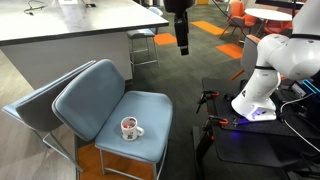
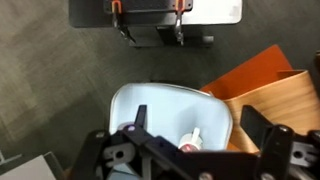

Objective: Take the marker out of the cup

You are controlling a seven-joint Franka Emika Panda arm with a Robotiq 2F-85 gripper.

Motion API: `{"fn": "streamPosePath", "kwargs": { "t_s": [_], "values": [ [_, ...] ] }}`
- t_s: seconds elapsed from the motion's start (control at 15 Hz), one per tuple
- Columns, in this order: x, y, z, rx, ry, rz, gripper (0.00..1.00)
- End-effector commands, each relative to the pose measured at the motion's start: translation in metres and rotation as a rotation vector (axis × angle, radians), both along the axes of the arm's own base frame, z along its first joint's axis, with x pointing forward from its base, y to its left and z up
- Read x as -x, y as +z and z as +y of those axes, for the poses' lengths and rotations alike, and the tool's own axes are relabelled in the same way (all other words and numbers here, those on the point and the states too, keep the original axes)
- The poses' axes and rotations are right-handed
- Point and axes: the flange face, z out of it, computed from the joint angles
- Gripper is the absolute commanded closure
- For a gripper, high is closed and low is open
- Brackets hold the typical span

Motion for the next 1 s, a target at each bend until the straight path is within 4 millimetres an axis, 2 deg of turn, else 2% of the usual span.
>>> {"fn": "streamPosePath", "kwargs": {
  "t_s": [0.0, 0.13, 0.33, 0.67, 0.93],
  "values": [
    [-0.046, -0.036, -0.008, 0.010, 0.153, -0.023, 0.00],
    [-0.071, -0.067, -0.012, 0.001, 0.223, -0.061, 0.00],
    [-0.094, -0.114, -0.007, -0.055, 0.298, -0.118, 0.00],
    [-0.108, -0.187, 0.007, -0.103, 0.360, -0.179, 0.00],
    [-0.115, -0.243, 0.003, -0.089, 0.495, -0.194, 0.00]
  ]
}}
